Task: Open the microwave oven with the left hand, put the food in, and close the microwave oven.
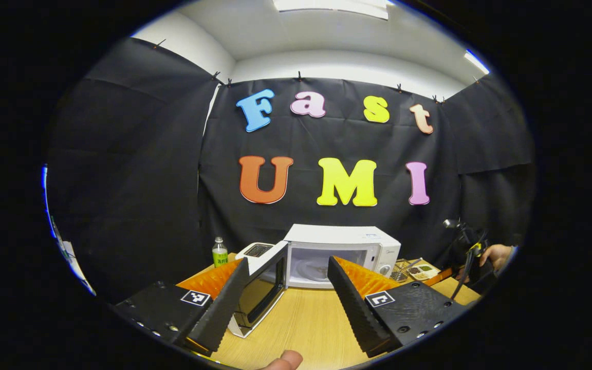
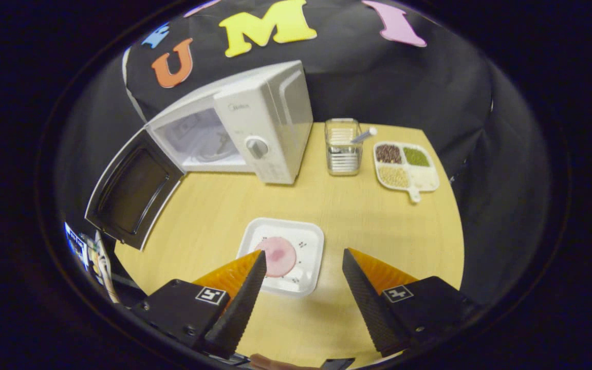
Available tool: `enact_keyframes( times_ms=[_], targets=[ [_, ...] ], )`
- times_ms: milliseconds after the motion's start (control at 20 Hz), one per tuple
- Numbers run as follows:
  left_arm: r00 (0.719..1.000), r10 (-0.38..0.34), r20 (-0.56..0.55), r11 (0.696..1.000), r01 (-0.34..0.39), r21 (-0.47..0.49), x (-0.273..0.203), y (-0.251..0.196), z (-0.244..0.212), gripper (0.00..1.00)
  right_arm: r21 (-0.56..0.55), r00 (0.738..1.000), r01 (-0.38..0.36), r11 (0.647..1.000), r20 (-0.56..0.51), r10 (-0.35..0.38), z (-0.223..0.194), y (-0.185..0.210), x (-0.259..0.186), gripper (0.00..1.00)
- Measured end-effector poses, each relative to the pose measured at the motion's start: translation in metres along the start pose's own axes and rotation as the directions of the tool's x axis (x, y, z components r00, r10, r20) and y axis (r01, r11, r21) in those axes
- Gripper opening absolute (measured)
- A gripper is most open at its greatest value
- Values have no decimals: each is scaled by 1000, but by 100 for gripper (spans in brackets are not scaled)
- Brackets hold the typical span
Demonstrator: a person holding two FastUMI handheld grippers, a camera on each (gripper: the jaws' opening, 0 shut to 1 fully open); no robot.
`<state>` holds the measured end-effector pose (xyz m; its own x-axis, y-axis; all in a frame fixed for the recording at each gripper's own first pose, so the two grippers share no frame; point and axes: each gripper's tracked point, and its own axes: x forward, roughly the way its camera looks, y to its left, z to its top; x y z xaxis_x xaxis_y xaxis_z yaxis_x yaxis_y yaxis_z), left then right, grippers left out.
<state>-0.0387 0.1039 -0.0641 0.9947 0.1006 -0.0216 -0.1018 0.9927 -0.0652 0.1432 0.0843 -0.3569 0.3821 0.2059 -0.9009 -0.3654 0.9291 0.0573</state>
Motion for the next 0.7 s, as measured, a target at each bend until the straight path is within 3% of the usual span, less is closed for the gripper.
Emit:
enact_keyframes(
  times_ms=[150,200,250,300,350,550,600,650,700],
  targets=[
    [999,-24,30,1000,24,-19,-6,-11,7,94,32,994,17,999,-110,-13,-12,-17,34,92],
    [999,-28,31,999,28,-16,-7,-13,7,93,44,989,16,999,-146,-10,-16,-22,45,78],
    [999,-28,26,1000,28,-13,-8,-14,5,93,63,984,4,998,-178,7,-22,-22,55,88],
    [999,-29,21,1000,29,-7,-9,-16,4,93,85,977,-1,996,-213,19,-27,-21,65,72],
    [999,-32,19,999,32,1,-10,-19,3,93,104,969,-14,994,-243,39,-32,-20,71,81],
    [999,-40,14,999,39,21,-11,-25,4,94,129,939,-66,990,-328,105,-42,-9,90,62],
    [999,-41,13,999,41,22,-11,-25,3,94,128,935,-69,989,-337,108,-40,-9,90,32],
    [999,-43,11,999,43,25,-9,-26,2,93,126,925,-72,989,-362,113,-42,-13,91,25],
    [999,-44,9,999,43,27,-9,-28,2,93,127,923,-72,989,-368,115,-43,-21,99,11]
  ],
)
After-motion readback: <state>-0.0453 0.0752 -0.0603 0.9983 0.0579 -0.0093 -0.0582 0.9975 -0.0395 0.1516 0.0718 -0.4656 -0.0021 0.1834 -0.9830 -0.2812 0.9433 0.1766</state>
